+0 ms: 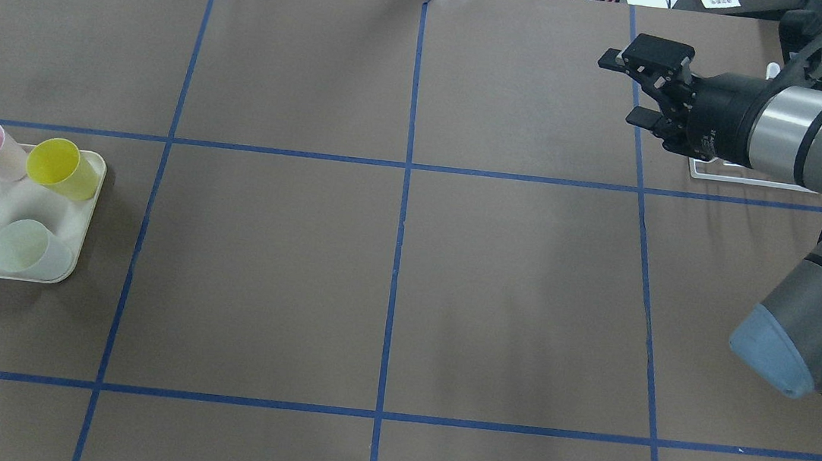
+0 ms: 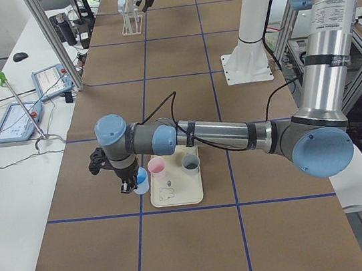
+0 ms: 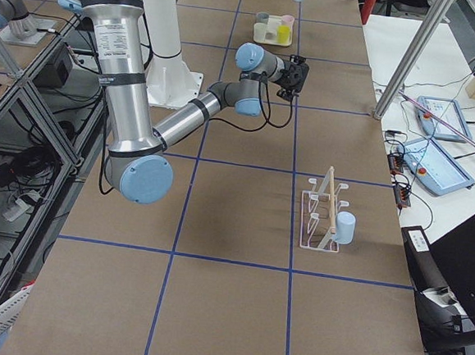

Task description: Transfer IKEA cup to right arm and place on rack

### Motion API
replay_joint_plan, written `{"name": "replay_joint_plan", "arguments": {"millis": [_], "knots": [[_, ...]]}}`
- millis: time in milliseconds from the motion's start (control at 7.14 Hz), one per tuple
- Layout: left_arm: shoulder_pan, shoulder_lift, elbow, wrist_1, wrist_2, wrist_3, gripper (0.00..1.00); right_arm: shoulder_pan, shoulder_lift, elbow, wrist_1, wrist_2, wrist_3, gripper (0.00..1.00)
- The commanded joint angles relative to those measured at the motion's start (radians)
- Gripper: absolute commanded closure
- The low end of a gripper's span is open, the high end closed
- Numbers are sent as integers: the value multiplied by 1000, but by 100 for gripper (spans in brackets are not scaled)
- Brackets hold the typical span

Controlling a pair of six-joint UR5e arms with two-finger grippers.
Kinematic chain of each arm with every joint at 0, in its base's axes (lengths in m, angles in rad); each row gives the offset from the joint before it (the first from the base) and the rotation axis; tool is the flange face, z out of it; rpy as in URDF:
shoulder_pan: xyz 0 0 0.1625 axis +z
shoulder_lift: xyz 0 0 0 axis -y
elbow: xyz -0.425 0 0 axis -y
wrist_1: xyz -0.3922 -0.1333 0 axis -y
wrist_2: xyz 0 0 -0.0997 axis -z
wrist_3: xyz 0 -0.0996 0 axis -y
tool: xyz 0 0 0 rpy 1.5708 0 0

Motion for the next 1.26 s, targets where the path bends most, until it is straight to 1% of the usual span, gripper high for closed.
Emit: {"name": "replay_joint_plan", "arguments": {"millis": [0, 140, 280, 420, 701, 841, 981, 1121], "knots": [[9, -81, -67, -25, -2, -299, 100, 1, -1, -10, 43, -2, 2, 0], [33, -109, -70, -82, -4, -393, 100, -1, 1, -13, 44, -3, 5, 0], [88, -112, -78, -163, -5, -511, 100, 0, 1, -16, 43, -3, 7, 0], [139, -111, -80, -282, -5, -653, 100, 1, 1, -23, 44, -3, 5, 0], [247, -132, -81, -525, -2, -1022, 100, 1, 1, -30, 44, -2, 5, 0], [294, -169, -80, -615, 5, -1206, 100, 1, 1, -30, 46, -3, 8, 0], [346, -190, -86, -700, 59, -1381, 100, 2, 1, -30, 47, -2, 27, 0], [427, -210, -83, -813, 135, -1553, 100, 4, -2, -36, 90, -2, 39, 0]]}}
